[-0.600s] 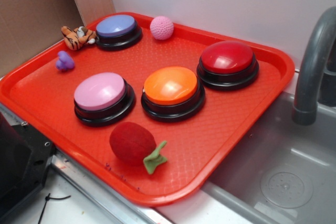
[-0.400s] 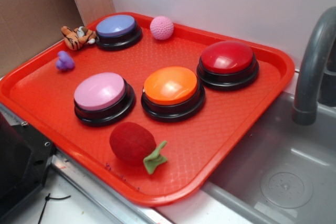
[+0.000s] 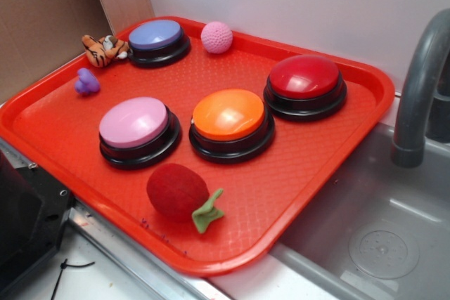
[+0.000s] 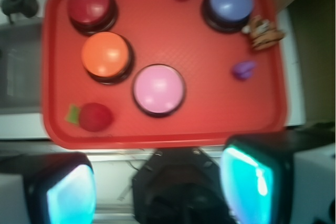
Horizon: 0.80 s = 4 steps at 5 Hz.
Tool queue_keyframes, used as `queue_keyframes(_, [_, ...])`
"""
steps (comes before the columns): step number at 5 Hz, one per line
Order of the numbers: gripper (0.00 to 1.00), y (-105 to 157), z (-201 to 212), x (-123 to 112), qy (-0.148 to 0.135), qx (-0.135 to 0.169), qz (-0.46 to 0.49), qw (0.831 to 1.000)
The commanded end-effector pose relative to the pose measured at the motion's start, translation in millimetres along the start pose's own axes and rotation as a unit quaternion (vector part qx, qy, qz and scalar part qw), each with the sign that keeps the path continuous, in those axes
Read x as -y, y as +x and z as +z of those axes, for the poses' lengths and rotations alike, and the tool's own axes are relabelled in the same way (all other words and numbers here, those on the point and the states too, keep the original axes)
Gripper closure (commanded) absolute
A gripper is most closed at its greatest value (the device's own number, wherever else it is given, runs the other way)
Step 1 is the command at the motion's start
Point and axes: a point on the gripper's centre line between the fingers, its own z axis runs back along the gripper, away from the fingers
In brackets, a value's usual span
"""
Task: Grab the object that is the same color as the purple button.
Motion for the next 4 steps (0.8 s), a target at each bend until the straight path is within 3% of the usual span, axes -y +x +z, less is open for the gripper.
queue_keyframes(1, [0.00,14,-28,-28,-0.009,0.028,0.166,0.986])
queue_keyframes(2, [0.00,22,-49,-49,0.004,0.060,0.284,0.957])
queue_keyframes(3, [0.00,26,-73,-70,0.023,0.101,0.388,0.916])
queue_keyframes(4, [0.00,36,-107,-96,0.045,0.116,0.442,0.889])
